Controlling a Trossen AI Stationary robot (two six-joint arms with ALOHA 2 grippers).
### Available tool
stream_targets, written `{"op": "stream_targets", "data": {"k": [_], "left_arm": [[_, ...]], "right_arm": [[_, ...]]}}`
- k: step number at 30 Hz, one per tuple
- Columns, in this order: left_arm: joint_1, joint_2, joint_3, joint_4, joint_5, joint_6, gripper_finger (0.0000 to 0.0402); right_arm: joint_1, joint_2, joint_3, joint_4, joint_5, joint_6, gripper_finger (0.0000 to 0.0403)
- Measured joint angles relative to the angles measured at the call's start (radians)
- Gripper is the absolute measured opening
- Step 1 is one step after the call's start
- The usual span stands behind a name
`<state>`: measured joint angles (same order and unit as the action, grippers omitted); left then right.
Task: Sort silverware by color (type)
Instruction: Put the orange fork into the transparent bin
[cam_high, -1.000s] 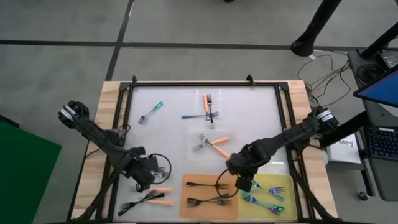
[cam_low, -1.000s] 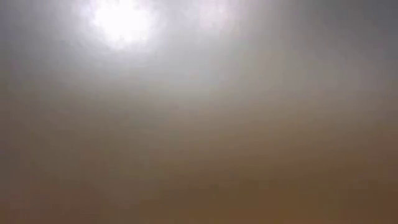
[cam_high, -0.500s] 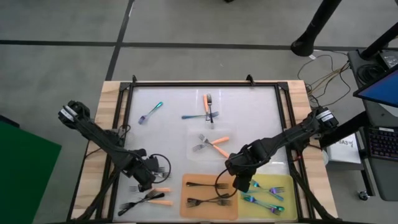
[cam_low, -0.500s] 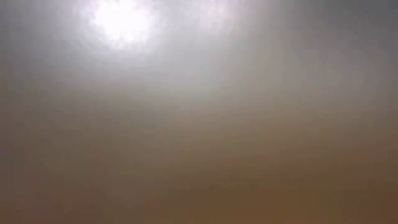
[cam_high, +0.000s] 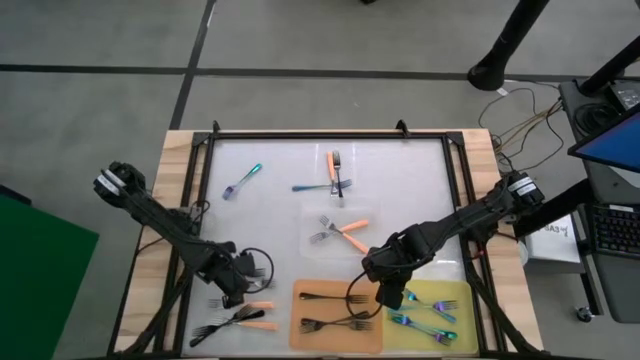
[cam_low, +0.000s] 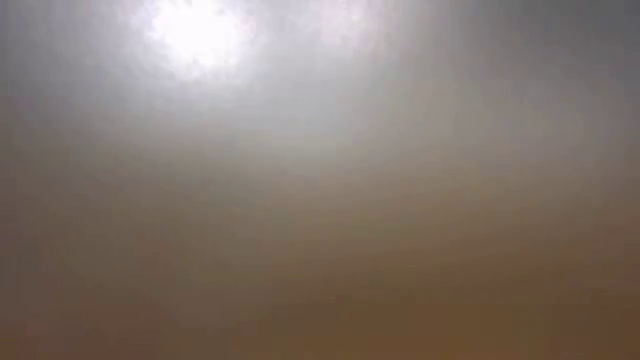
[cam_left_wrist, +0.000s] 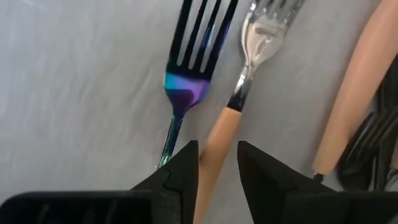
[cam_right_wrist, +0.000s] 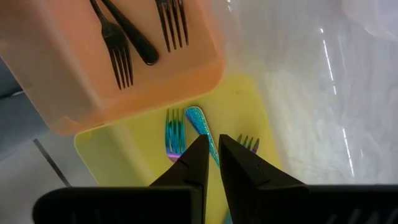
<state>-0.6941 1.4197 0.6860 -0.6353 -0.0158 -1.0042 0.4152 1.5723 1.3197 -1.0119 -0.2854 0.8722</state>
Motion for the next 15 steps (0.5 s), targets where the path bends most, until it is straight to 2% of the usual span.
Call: {"op": "stream_targets", "data": {"k": [8, 15], "left_arm": [[0.000, -0.005, -0.068, 0.045, 0.001, -0.028, 0.0093], [0.001, -0.004, -0.069, 0.060, 0.019, -0.034, 0.0085]], "right_arm": [[-0.003, 0.000, 0.000, 0.000, 0.000, -0.006, 0.0029], [-0.003, 0.000, 0.000, 0.000, -0.001, -0.008, 0.0029]]}}
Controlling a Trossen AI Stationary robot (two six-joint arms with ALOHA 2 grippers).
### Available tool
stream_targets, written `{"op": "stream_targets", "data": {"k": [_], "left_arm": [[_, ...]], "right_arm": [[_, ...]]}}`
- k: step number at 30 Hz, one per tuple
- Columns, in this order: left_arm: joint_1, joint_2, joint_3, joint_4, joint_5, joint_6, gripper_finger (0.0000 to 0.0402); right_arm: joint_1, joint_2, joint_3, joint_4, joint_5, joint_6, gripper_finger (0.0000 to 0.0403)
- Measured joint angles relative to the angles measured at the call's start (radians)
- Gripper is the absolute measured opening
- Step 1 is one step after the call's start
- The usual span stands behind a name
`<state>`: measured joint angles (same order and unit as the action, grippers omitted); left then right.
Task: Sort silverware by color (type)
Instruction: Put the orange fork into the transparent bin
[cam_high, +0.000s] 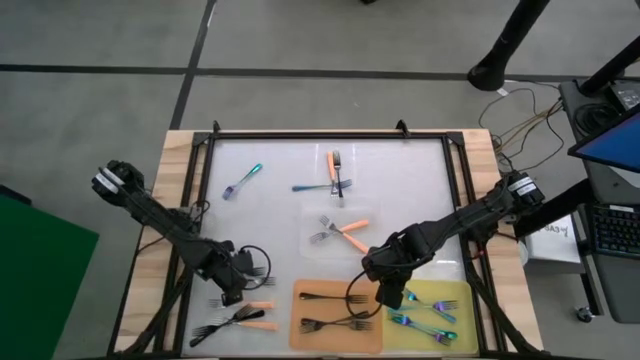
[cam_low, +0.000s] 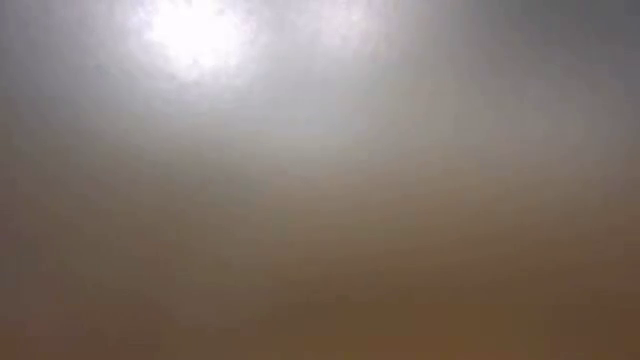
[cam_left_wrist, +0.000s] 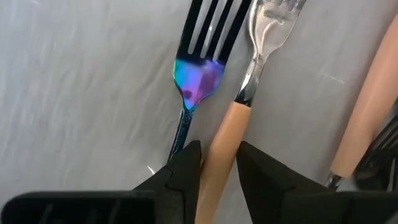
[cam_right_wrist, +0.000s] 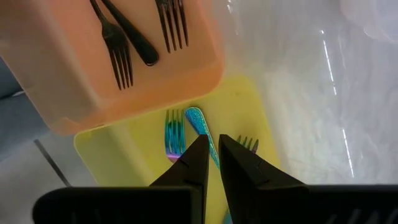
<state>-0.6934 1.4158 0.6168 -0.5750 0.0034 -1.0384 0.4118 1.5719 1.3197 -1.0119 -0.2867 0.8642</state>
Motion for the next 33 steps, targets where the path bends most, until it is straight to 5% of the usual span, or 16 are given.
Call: {"op": "stream_targets", "data": {"k": [5, 16, 25, 33], "left_arm": [[-0.002, 0.005, 0.032, -0.010, 0.021, -0.030, 0.0026], [-0.006, 0.005, 0.155, -0.025, 0.033, -0.035, 0.0026], [0.014, 0.003, 0.332, -0.081, -0.232, 0.009, 0.0026], [0.080, 0.006, 0.354, -0.053, -0.400, 0.009, 0.0026]], "right_arm": [[0.000, 0.000, 0.000, 0.000, -0.030, -0.011, 0.0028], [-0.002, -0.012, 0.000, -0.002, -0.034, -0.039, 0.0028], [-0.027, -0.047, 0.000, 0.001, 0.032, -0.095, 0.0029], [-0.058, -0.121, 0.000, 0.065, 0.066, -0.180, 0.0029]]}}
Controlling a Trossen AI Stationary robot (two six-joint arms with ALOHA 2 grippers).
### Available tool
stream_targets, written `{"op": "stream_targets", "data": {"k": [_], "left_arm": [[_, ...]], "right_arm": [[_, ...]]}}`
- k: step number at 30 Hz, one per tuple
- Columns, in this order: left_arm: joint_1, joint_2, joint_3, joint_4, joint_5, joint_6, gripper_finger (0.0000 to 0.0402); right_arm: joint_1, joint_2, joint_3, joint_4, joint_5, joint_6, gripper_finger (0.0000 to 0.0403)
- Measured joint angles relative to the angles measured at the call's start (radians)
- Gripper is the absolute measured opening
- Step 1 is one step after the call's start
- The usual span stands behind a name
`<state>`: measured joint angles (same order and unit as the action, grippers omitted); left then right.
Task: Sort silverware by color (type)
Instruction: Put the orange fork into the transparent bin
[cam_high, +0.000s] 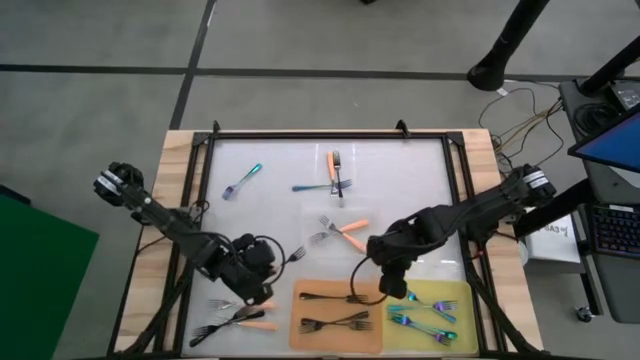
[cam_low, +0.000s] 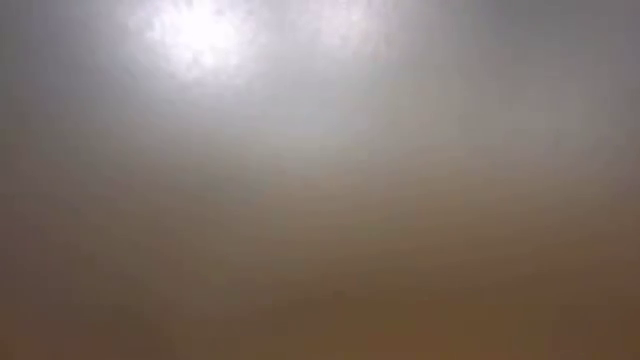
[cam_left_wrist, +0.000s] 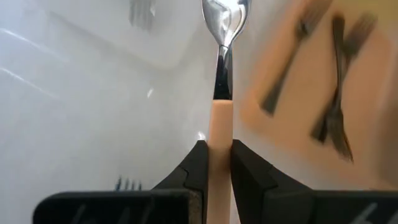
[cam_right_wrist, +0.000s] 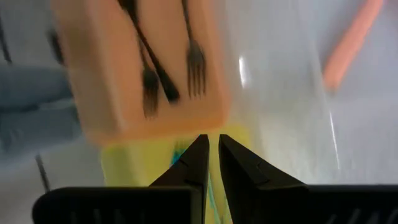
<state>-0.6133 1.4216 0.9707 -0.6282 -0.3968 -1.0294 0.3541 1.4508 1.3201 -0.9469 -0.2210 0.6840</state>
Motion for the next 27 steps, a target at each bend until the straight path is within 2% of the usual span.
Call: {"op": "stream_targets", "data": {"k": [4, 8, 10, 12, 18, 23, 27], "left_arm": [[0.027, 0.000, 0.000, 0.060, -0.067, 0.002, 0.0026], [0.034, 0.000, 0.000, 0.087, -0.135, -0.006, 0.0026], [0.034, 0.000, 0.000, 0.095, -0.184, -0.030, 0.0026], [0.034, 0.000, 0.000, 0.105, -0.232, -0.055, 0.0026], [0.035, 0.000, 0.000, 0.140, -0.323, -0.061, 0.0026], [0.035, 0.000, 0.000, 0.144, -0.329, -0.062, 0.0026], [0.034, 0.000, 0.000, 0.162, -0.368, -0.063, 0.0026]], "right_arm": [[-0.030, -0.031, 0.000, 0.126, 0.123, -0.070, 0.0029], [-0.059, -0.043, 0.002, 0.138, 0.441, 0.024, 0.0029], [-0.072, -0.043, 0.002, 0.136, 0.524, 0.053, 0.0029], [-0.079, -0.038, 0.002, 0.148, 0.539, 0.042, 0.0029], [-0.133, -0.017, 0.002, 0.240, 0.454, -0.015, 0.0037], [-0.171, -0.009, 0.002, 0.301, 0.438, -0.069, 0.0053], [-0.204, -0.009, 0.002, 0.397, 0.471, -0.094, 0.0075]]}}
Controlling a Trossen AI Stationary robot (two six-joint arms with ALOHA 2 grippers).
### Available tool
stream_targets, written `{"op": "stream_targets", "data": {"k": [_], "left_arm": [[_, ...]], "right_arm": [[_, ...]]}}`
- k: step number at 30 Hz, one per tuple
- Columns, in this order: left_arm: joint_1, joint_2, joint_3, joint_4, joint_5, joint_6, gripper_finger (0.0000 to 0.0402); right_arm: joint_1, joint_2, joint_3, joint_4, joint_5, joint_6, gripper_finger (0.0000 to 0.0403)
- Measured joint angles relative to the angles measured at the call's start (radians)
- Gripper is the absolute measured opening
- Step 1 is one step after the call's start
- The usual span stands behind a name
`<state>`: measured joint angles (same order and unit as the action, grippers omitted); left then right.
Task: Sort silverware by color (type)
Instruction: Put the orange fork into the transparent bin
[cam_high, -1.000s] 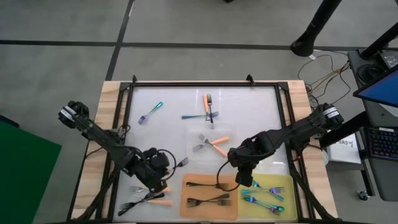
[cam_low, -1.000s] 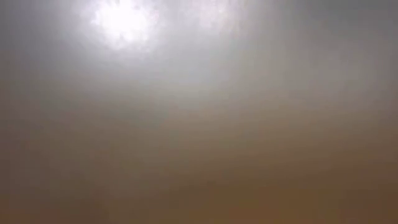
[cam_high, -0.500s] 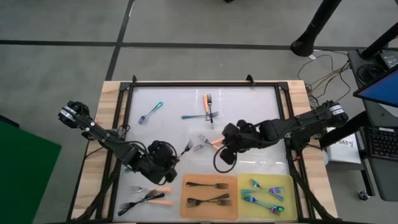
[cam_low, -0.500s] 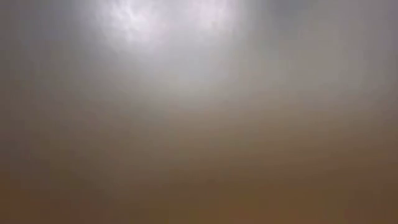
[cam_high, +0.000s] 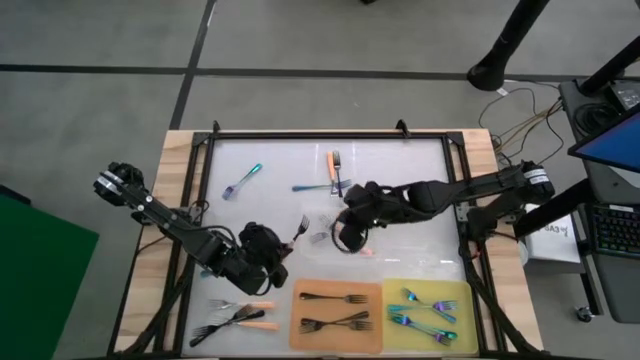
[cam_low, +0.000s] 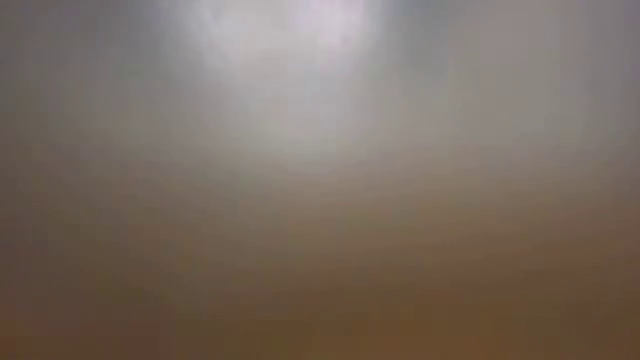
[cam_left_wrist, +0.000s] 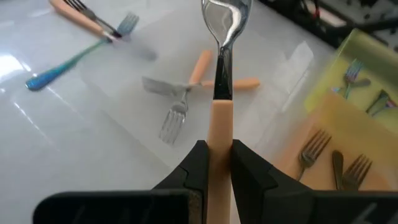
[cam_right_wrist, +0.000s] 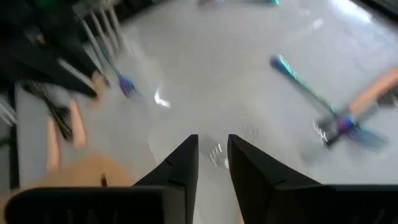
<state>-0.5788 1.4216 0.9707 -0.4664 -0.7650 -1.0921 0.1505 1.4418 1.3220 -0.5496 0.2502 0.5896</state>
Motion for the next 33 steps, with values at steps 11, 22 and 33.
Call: {"op": "stream_targets", "data": {"k": [11, 22, 33], "left_arm": [[0.039, 0.000, 0.000, 0.063, -0.245, -0.104, 0.0026], [0.144, 0.000, 0.000, 0.165, -0.272, -0.103, 0.0026], [0.182, 0.000, 0.000, 0.211, -0.239, -0.061, 0.0026]], "right_arm": [[-0.067, 0.001, 0.000, 0.283, -0.004, 0.114, 0.0125], [-0.076, 0.052, -0.001, 0.408, -0.015, 0.147, 0.0130], [-0.118, 0.124, -0.001, 0.484, -0.015, 0.161, 0.0114]]}}
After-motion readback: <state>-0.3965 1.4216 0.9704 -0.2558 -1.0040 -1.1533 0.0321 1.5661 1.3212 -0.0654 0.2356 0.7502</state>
